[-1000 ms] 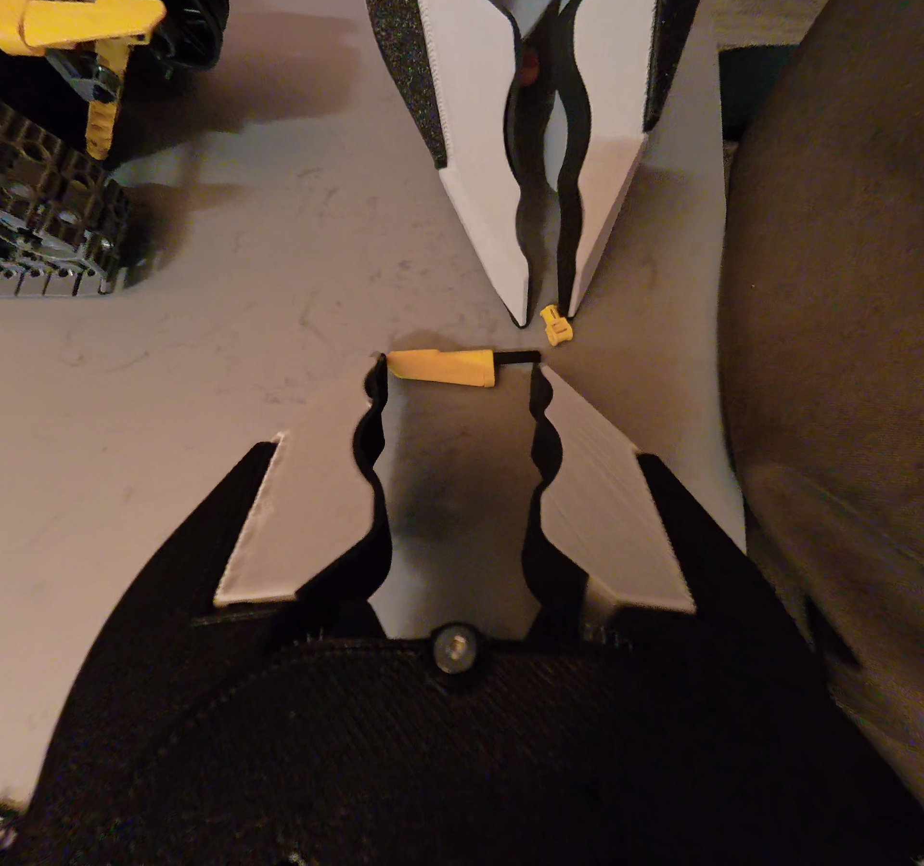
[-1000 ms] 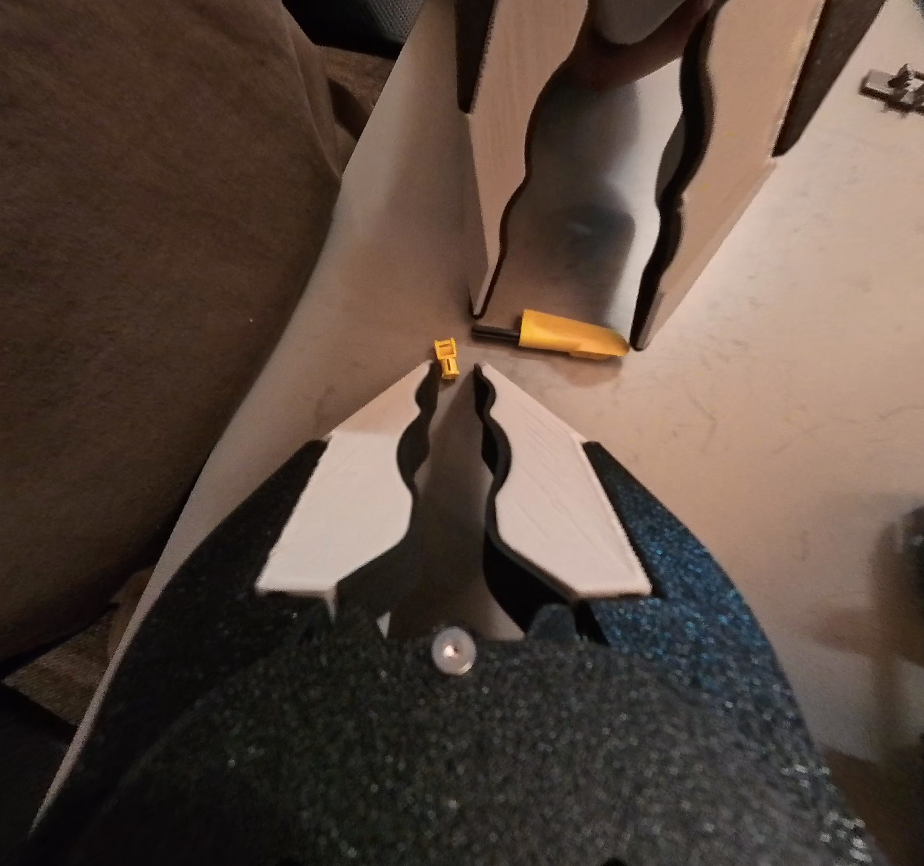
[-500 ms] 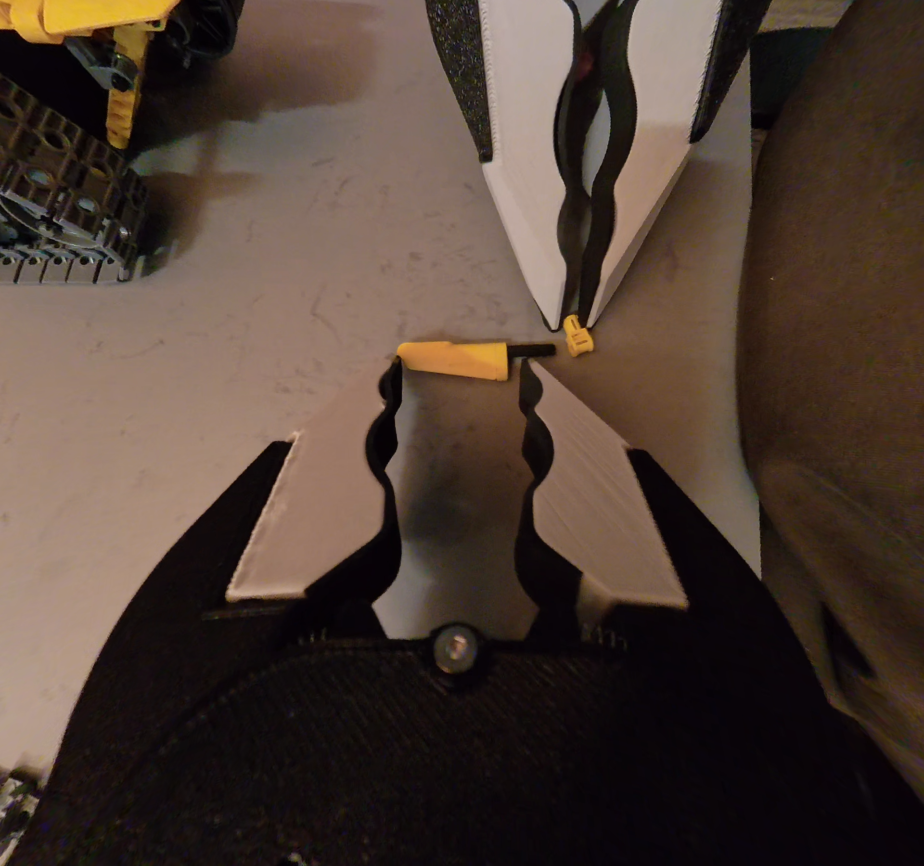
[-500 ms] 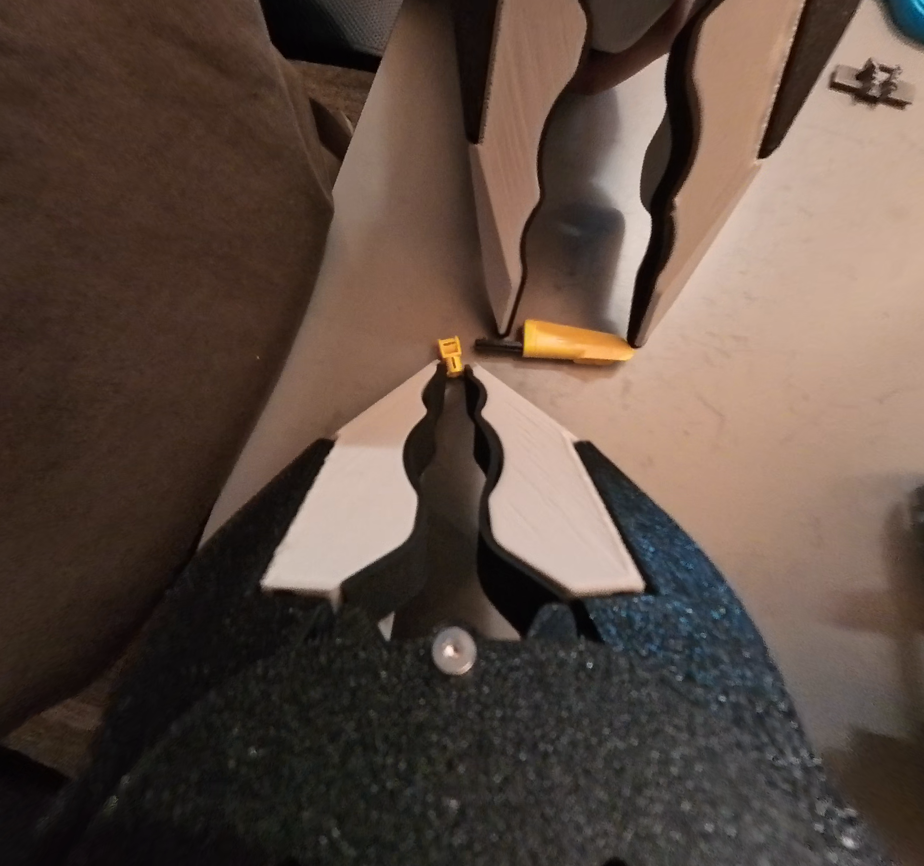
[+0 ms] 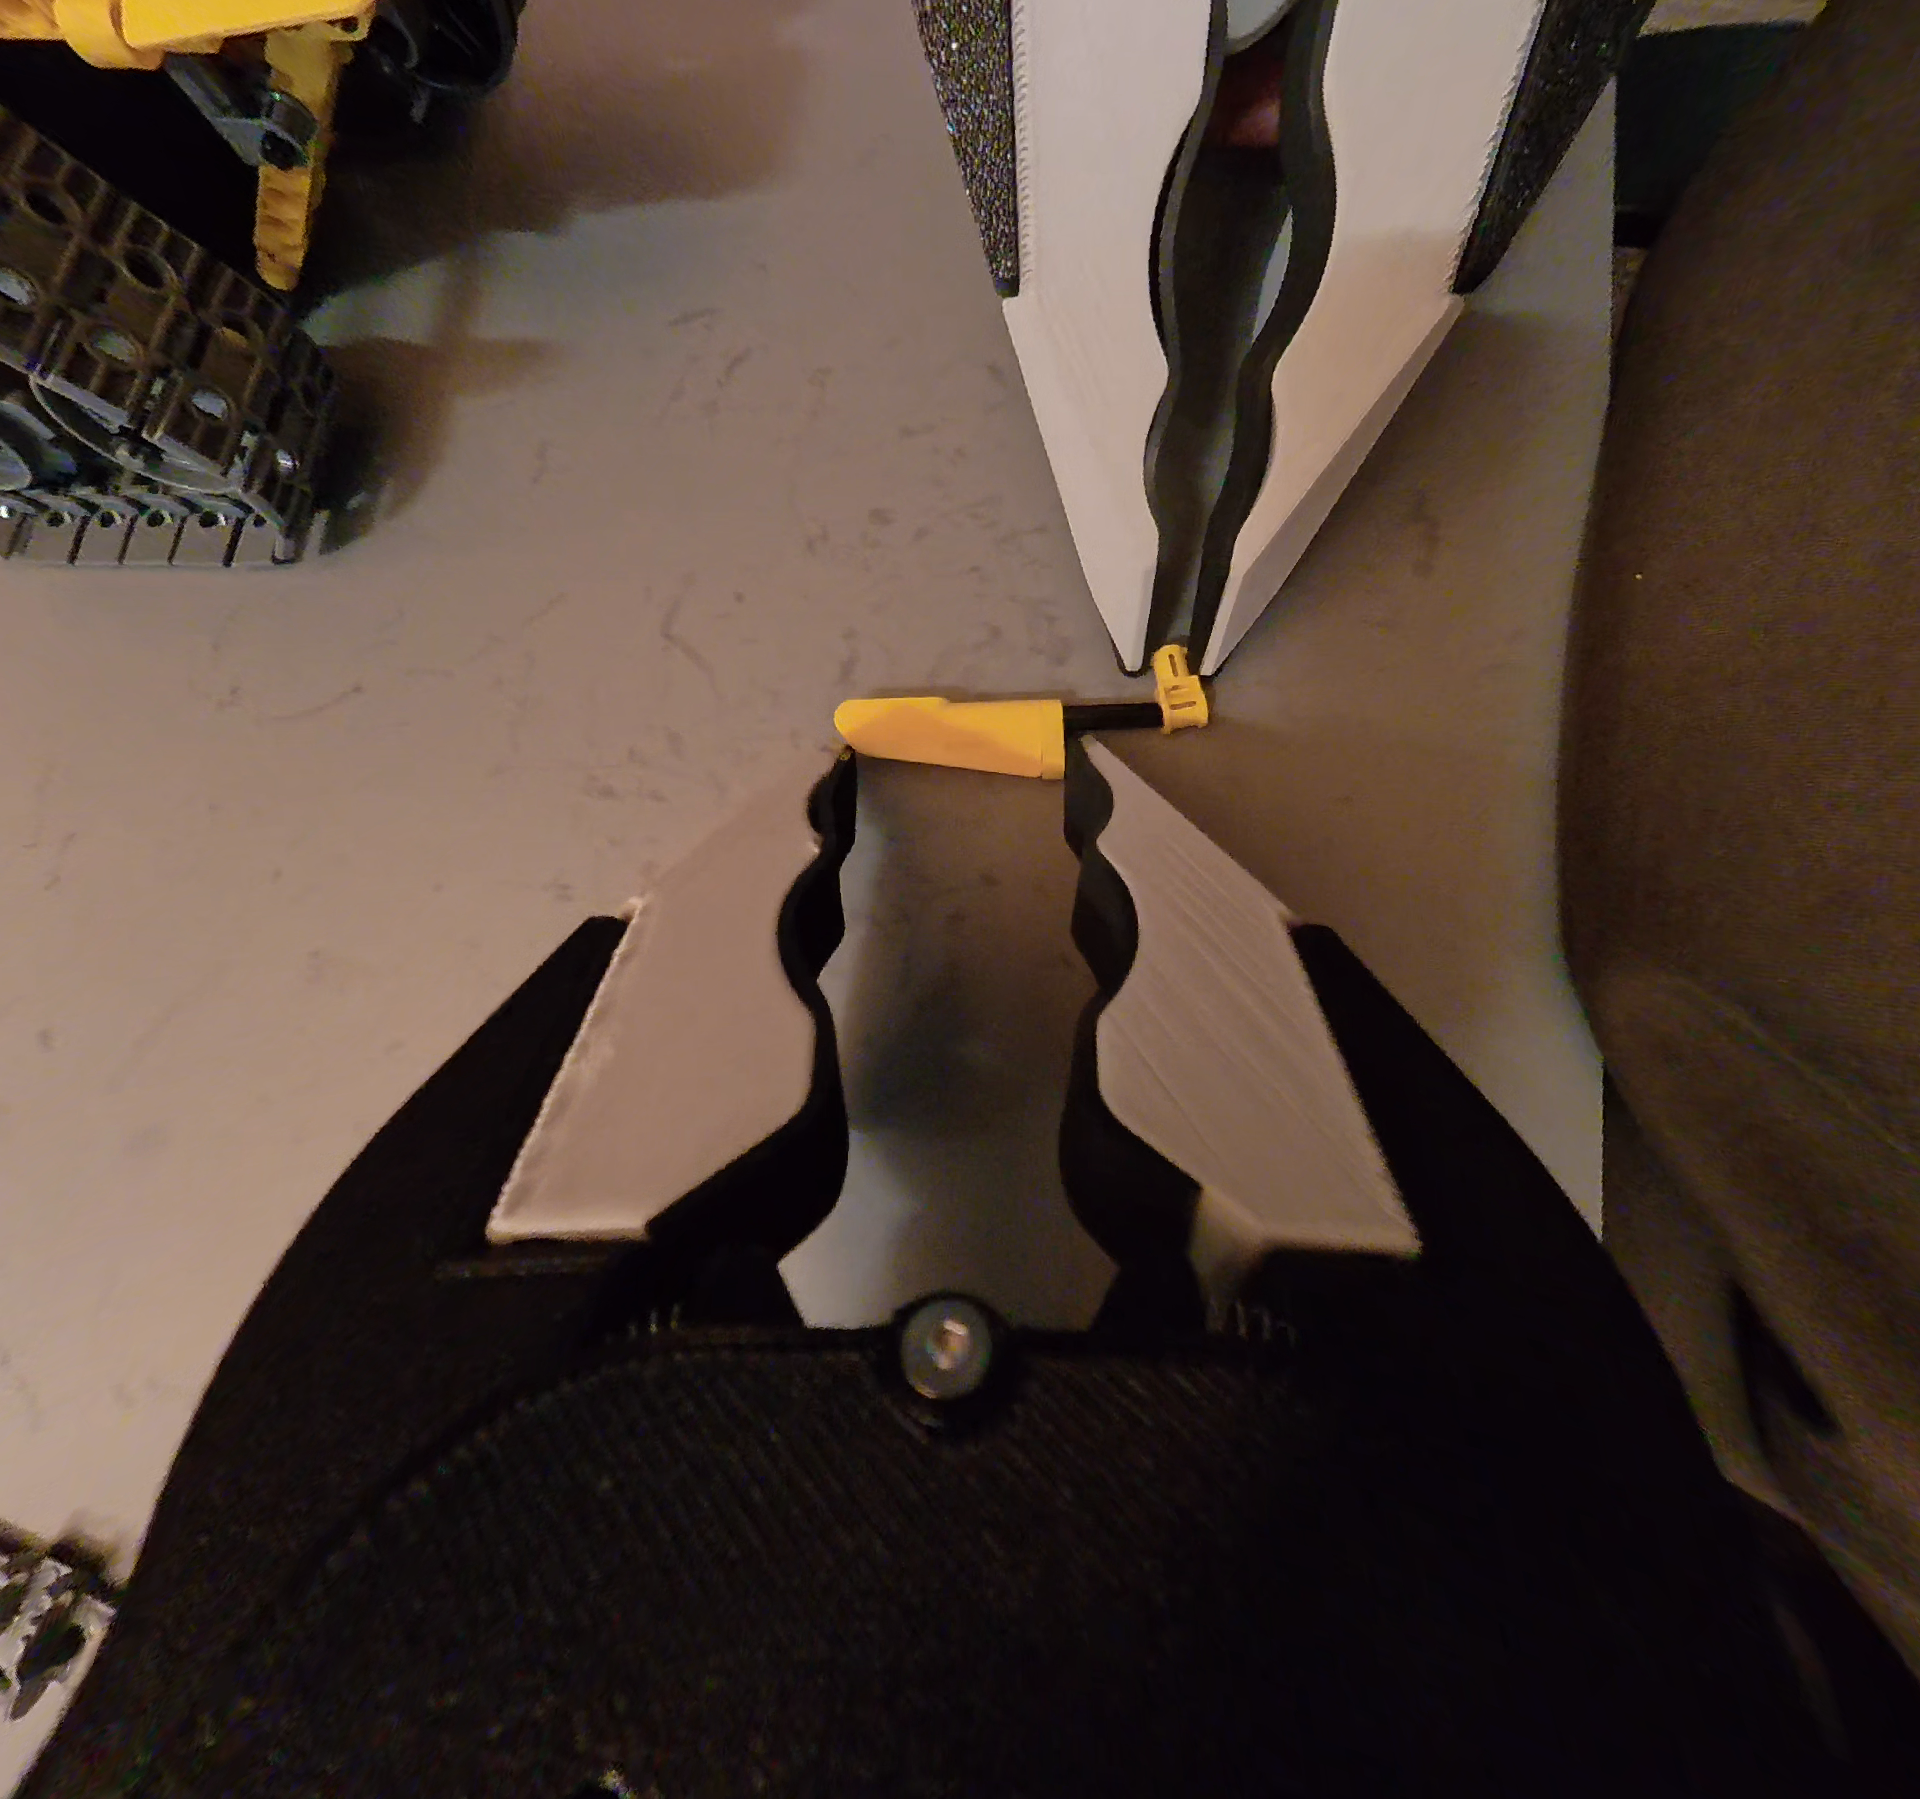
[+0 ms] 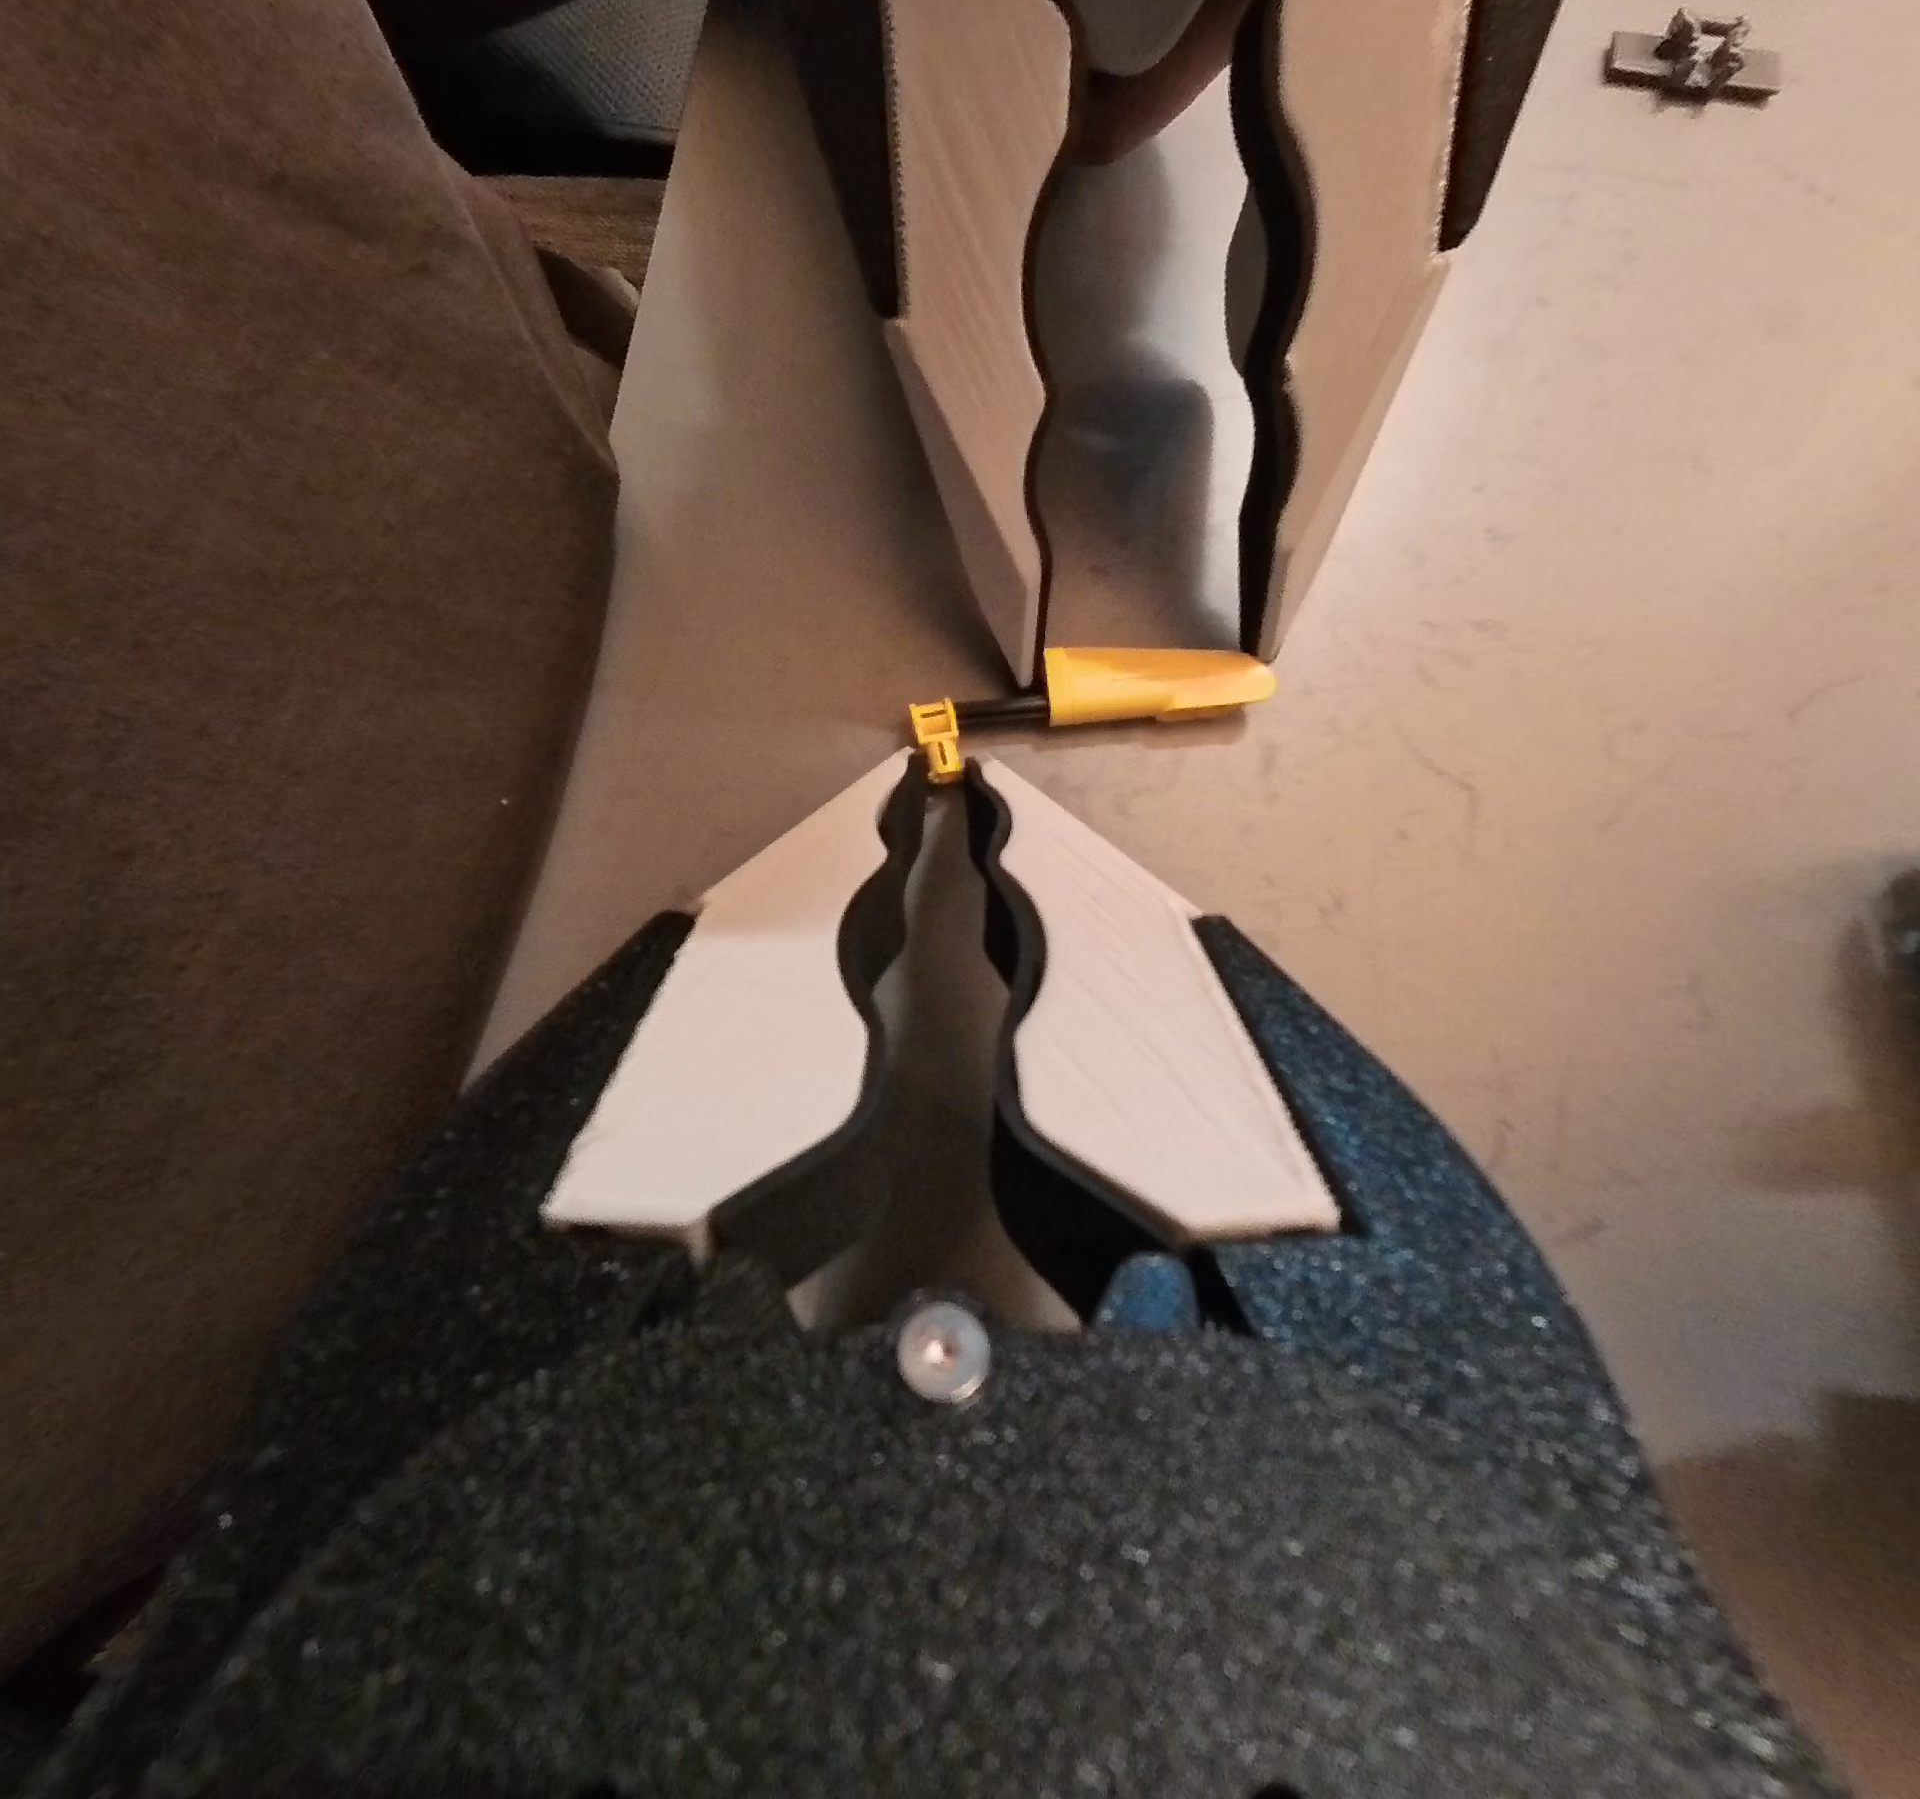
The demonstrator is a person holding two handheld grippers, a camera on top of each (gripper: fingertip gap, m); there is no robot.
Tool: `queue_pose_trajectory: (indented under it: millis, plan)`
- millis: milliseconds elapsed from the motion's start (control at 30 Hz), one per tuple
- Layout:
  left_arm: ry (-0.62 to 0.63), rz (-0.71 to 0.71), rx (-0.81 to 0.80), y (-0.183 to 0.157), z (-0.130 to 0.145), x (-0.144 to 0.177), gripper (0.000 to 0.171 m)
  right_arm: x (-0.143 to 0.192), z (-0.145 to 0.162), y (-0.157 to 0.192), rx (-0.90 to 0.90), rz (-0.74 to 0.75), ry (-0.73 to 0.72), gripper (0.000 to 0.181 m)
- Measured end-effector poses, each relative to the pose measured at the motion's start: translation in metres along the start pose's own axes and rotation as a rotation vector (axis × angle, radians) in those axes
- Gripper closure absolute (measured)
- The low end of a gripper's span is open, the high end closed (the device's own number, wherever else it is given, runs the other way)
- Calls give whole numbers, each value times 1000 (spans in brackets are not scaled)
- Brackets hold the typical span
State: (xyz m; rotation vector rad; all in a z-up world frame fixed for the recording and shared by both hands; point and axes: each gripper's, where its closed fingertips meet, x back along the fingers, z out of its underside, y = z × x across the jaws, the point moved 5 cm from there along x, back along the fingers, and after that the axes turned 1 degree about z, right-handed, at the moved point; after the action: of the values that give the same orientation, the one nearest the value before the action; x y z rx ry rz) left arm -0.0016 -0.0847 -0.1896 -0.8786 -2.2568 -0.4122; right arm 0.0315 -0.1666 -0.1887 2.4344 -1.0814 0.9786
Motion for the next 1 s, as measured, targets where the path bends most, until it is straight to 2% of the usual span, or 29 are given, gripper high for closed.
queue_pose_trajectory:
  millis: [133,367,500,600,733,1000]
  plan:
    - [2,8,-1,-2,1,0,138,0,0,-1,-7,23,1,175]
    - [-39,23,28,5,-1,6,114,0,0,-1,-12,48,2,175]
    - [-16,66,2,7,-6,2,101,-1,0,0,-12,54,3,175]
    - [26,100,-49,6,-6,-4,102,-1,0,0,-14,59,2,175]
    - [27,161,-73,1,-7,-5,113,-1,0,0,-21,68,2,175]
    - [20,132,-60,1,-4,-2,116,-1,0,1,-32,84,1,175]
